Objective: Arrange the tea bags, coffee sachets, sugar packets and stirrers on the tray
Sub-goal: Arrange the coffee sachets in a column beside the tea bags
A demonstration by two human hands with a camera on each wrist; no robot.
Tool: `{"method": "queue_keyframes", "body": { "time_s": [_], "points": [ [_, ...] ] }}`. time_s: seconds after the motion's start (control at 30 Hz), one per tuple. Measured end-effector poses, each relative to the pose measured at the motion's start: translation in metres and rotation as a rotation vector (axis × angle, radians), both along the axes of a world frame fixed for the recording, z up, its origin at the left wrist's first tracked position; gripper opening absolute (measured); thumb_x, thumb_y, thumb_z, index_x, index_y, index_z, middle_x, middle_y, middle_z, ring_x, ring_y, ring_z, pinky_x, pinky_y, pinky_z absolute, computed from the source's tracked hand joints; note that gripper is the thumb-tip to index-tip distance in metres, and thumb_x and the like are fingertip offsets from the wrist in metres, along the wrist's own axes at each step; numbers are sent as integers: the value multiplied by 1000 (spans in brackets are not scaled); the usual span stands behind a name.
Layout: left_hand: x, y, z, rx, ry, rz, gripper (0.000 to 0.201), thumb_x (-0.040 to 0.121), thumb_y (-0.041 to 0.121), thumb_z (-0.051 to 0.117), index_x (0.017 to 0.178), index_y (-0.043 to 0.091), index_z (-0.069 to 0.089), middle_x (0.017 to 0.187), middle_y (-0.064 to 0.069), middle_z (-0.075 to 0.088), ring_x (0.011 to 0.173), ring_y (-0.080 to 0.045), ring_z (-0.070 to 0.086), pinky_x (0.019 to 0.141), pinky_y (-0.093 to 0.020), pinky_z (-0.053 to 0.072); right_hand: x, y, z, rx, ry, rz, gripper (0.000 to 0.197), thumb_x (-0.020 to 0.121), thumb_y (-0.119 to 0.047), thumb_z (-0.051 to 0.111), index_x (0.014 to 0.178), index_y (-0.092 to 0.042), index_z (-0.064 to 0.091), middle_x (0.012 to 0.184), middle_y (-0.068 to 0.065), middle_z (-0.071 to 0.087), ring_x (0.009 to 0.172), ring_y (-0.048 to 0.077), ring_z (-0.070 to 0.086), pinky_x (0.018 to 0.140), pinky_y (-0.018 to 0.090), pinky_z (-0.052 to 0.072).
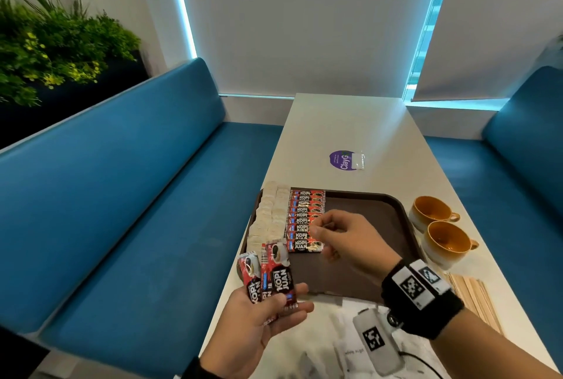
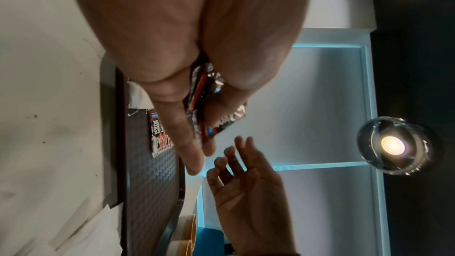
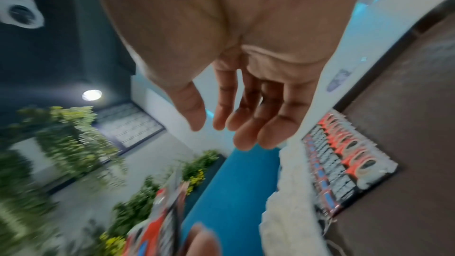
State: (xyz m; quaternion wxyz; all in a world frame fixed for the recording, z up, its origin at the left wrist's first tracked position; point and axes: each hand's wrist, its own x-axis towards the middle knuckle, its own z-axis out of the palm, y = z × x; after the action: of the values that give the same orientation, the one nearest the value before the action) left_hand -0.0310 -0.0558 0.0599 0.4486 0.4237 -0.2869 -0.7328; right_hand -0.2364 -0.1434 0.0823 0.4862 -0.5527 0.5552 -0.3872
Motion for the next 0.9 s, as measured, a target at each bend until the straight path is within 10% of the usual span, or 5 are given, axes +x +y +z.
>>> {"method": "queue_keyframes", "body": {
  "time_s": [0.13,0.3,0.5,0.9],
  "points": [
    [-7,8,10,-57,-105,-70,23,95,-9,57,114,2,61,98,-31,74,73,-41,72,58,-34,61,8,40,12,-29,3,134,24,86,-32,82,106,-24,72,98,5,74,72,17,71,64,30,59],
    [-10,15,10,-89,-240,-9,17,93,2,66,109,-4,66,90,-26,75,61,-27,65,53,-29,50,1,61,6,1,-203,119,26,89,-6,78,112,-5,67,105,24,75,98,45,73,88,63,58],
    [-11,13,7,-39,-229,150,16,92,10,70,100,-2,65,69,-14,60,52,-16,46,52,-26,35,-13,74,7,68,-108,158,37,81,4,81,112,-9,66,79,12,76,61,23,62,52,28,48],
    [-7,1,0,27,-170,306,5,93,-4,61,93,0,65,70,-13,60,60,-21,52,59,-30,37,-37,36,-23,170,-129,-73,12,96,6,63,102,3,73,90,29,71,67,27,67,63,39,61]
  ]
}}
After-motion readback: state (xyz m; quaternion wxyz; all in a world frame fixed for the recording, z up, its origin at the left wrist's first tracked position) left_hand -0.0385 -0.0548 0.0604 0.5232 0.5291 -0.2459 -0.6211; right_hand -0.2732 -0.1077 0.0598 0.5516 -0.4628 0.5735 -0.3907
